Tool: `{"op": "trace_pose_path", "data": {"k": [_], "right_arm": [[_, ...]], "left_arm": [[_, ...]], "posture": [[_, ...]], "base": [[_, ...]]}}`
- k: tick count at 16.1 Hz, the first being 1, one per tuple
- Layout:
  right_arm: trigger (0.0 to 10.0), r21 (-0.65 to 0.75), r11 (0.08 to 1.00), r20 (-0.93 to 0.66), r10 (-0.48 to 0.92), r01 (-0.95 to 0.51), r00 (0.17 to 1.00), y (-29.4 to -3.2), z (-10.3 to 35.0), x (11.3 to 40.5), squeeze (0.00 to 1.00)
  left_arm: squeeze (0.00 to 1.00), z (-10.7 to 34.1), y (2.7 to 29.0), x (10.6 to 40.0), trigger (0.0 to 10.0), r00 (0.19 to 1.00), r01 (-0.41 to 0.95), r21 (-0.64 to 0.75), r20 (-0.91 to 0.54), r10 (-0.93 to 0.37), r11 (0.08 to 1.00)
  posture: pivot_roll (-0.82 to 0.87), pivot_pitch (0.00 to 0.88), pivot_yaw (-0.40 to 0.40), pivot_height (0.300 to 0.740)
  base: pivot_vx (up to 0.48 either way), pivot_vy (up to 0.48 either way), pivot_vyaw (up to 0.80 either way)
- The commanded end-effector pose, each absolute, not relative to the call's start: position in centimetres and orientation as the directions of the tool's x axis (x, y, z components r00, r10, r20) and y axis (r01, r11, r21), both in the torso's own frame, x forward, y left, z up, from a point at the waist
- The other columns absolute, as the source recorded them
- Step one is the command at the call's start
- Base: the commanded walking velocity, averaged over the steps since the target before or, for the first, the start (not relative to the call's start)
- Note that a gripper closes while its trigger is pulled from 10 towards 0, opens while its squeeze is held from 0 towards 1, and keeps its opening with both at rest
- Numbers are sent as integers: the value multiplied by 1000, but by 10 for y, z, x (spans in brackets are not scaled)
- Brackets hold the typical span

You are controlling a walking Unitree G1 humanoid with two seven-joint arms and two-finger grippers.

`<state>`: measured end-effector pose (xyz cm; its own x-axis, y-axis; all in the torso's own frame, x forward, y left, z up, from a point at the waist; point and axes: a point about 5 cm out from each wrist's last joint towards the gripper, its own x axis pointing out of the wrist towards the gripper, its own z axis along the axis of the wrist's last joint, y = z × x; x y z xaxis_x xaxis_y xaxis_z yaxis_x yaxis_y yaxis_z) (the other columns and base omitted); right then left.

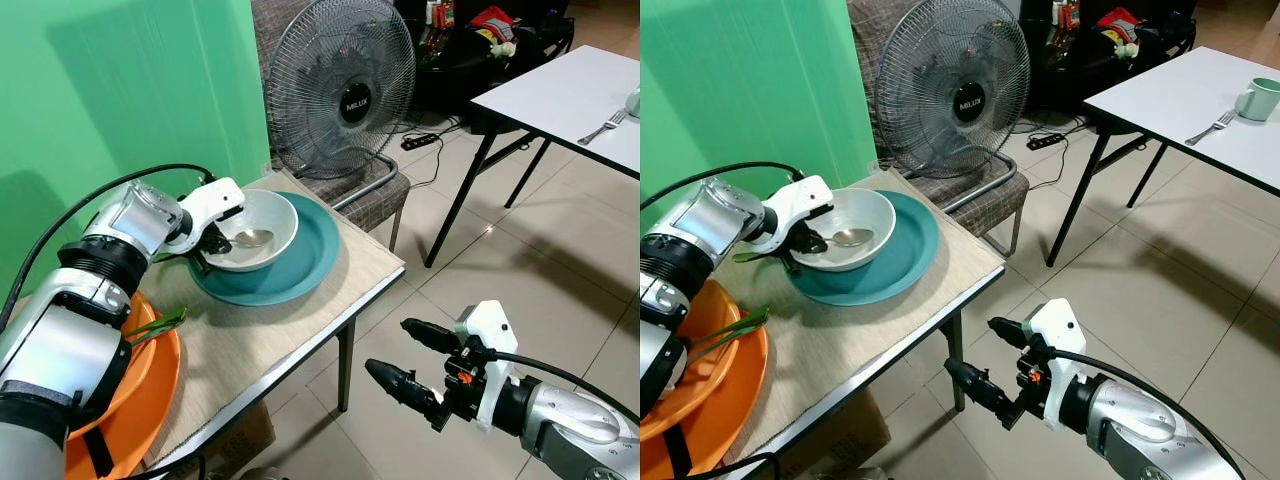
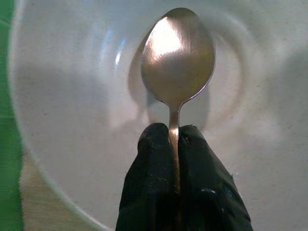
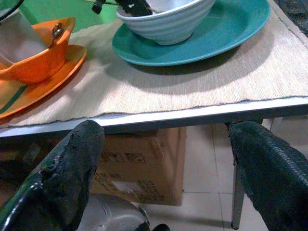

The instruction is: Setting the table

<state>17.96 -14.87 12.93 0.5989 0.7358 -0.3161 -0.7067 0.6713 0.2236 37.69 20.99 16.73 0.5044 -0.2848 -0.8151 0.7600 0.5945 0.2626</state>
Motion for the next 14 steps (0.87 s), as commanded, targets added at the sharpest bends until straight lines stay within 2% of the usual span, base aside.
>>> {"op": "trace_pose_path", "data": {"k": [1,6,9,12,14], "right_arm": [[10000,205,661,-299,745,-722,597,-148,137,181,0],[10000,169,678,-285,729,-716,623,-151,142,185,0],[10000,105,733,-224,676,-672,702,-152,149,195,0],[10000,33,843,-153,535,-537,831,-153,151,207,0],[10000,52,898,-110,440,-437,891,-157,155,212,0]], "left_arm": [[0,181,208,382,0,545,747,301,-787,-287,593],[0,229,202,389,0,654,700,321,-647,-393,638],[0,258,192,382,0,709,691,312,-470,-526,652],[0,272,158,361,0,739,663,331,-146,-657,672],[0,266,131,342,0,738,653,244,5,-674,717]], "posture": [[37,0,33,740],[36,0,36,740],[39,0,48,740],[56,0,47,740],[51,0,39,740]], "base": [[0,0,0],[0,0,0],[0,0,0],[0,0,0],[0,0,0]]}}
